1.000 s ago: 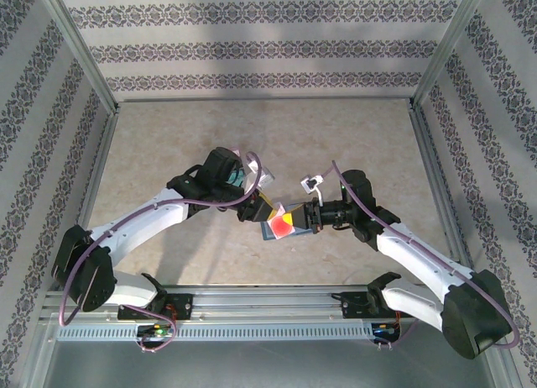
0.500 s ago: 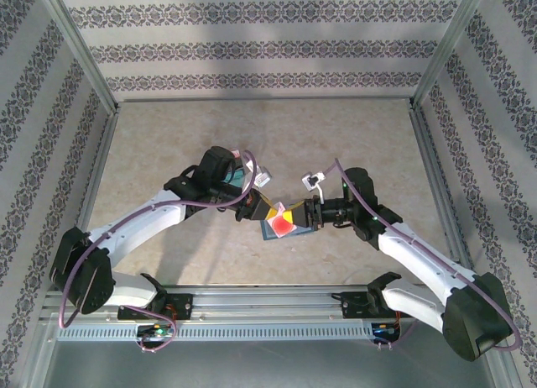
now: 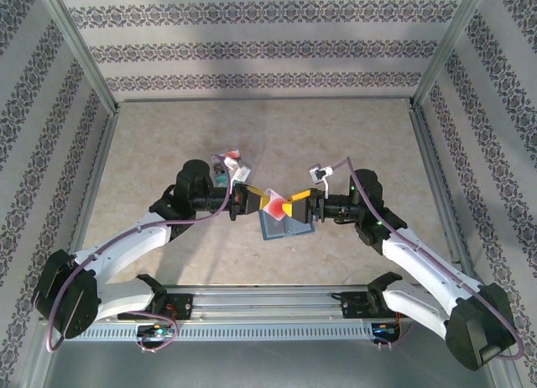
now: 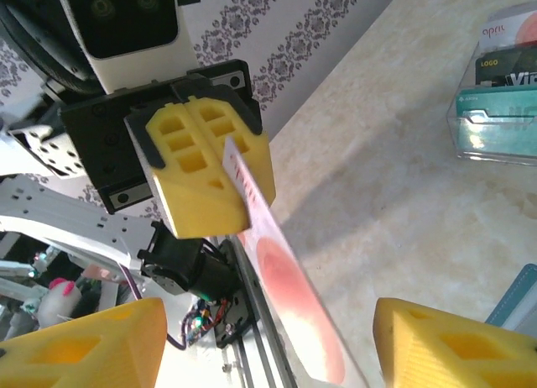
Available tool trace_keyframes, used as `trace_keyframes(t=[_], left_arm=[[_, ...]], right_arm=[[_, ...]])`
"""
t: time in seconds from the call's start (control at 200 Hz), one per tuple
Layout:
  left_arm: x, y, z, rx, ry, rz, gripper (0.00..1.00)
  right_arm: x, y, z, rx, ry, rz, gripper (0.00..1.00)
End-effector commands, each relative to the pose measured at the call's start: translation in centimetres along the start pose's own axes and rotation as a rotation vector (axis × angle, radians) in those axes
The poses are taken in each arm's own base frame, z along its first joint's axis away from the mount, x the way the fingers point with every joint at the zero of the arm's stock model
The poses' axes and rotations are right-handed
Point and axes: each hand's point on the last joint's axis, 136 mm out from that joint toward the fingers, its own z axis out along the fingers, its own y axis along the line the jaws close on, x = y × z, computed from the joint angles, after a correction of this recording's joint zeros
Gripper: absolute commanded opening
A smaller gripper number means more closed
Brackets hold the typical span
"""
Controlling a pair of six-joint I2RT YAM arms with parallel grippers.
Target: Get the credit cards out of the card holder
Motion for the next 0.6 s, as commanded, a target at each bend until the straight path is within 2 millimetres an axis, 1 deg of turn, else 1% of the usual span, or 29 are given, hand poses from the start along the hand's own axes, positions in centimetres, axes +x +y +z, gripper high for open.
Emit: trace_keyframes(t=[0.0,0.105,0.24,0.355,0.415,0.465,0.595], left_arm=[[-4.1,-0.3,-1.1,-0.004,-0.201,0.012,0.0],[-4.6,-0.2,-1.2,0.004,-0.232,-0.004,0.0],[-5.0,-0.5,-1.2,0.027,-0.254,-0.018,0.0],[-4.9,-0.5,-1.2,0.039,-0.26,-0.036,0.0],[-4.8,-0.3,-1.1,0.042,-0.262,-0.048,0.0],[-4.7,-0.3,-1.0,0.05,-0.264,-0.057,0.0],[-4.6,-0.1,-0.8,0.064,-0.274,-0.078,0.0]], right_arm=[[-1.4,0.7,-0.2,-0.034,-0.081,-0.03,0.67],[-1.7,1.0,0.1,-0.052,-0.097,-0.038,0.66],[-1.9,0.9,0.7,-0.053,-0.104,-0.048,0.65],[-2.1,0.7,1.1,-0.056,-0.112,-0.05,0.6],[-2.4,0.7,1.3,-0.06,-0.122,-0.055,0.55],[-2.7,0.7,1.3,-0.059,-0.134,-0.063,0.47],[-3.2,1.1,1.3,-0.069,-0.158,-0.088,0.23]])
